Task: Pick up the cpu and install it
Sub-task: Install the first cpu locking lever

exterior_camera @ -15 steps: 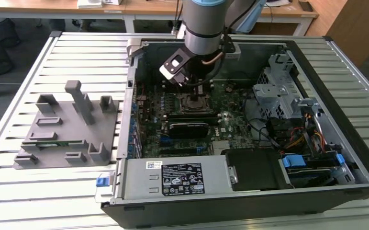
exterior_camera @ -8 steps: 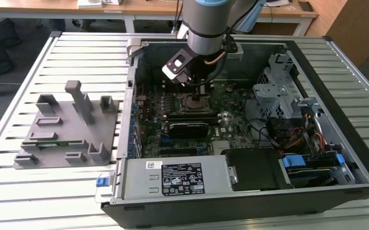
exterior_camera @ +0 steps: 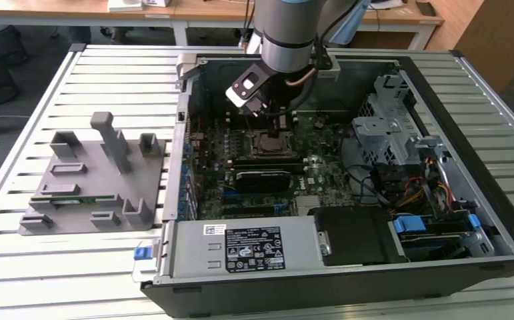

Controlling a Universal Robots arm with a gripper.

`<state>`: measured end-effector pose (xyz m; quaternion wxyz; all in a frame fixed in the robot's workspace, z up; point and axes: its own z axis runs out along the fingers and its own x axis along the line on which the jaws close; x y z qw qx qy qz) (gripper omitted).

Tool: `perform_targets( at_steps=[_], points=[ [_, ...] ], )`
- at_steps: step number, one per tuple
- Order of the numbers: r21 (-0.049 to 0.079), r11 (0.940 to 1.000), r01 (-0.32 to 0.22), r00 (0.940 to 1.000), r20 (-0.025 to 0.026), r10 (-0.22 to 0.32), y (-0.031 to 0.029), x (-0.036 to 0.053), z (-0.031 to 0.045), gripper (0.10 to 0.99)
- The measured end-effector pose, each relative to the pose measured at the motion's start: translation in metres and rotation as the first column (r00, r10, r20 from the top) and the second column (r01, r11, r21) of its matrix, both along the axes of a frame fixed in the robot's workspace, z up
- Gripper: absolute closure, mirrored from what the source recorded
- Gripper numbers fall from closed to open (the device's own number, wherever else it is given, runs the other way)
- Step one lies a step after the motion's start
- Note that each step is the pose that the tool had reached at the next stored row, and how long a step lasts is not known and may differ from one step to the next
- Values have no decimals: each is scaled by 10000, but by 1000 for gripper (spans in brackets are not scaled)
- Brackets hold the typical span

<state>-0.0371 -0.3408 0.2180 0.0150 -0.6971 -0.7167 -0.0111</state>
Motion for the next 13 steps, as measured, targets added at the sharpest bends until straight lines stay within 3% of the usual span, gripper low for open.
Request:
perform_targets(
  at_steps=[4,13],
  points=[
    [0,10000,0,10000,0,0,0,0,104,980],
    [0,10000,2,10000,-1,-2,0,0,432,980]
  ],
)
